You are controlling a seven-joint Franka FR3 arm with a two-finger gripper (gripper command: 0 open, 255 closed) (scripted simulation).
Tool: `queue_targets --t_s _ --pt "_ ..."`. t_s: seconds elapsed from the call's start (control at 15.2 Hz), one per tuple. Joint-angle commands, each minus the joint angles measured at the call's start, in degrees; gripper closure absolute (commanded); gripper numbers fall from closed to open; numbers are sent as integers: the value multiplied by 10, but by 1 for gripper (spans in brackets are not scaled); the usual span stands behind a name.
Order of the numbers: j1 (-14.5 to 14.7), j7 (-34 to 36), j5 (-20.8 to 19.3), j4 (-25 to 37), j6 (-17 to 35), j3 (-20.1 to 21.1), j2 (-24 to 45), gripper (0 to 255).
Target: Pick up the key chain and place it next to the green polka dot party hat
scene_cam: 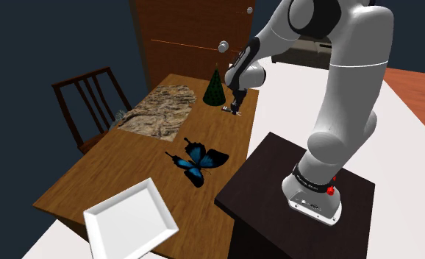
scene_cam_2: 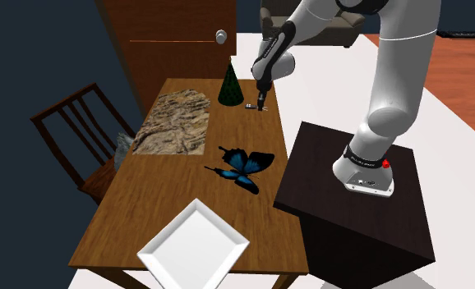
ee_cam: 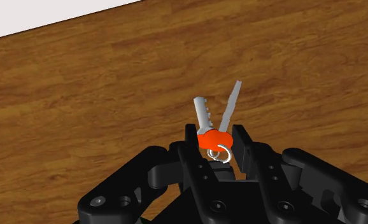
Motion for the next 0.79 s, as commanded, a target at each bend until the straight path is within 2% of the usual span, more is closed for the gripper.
queue_targets --t_s 0.0,0.73 --pt "-4 -6 8 2 13 6 15 255" --pt "-28 -32 41 20 72 37 92 255"
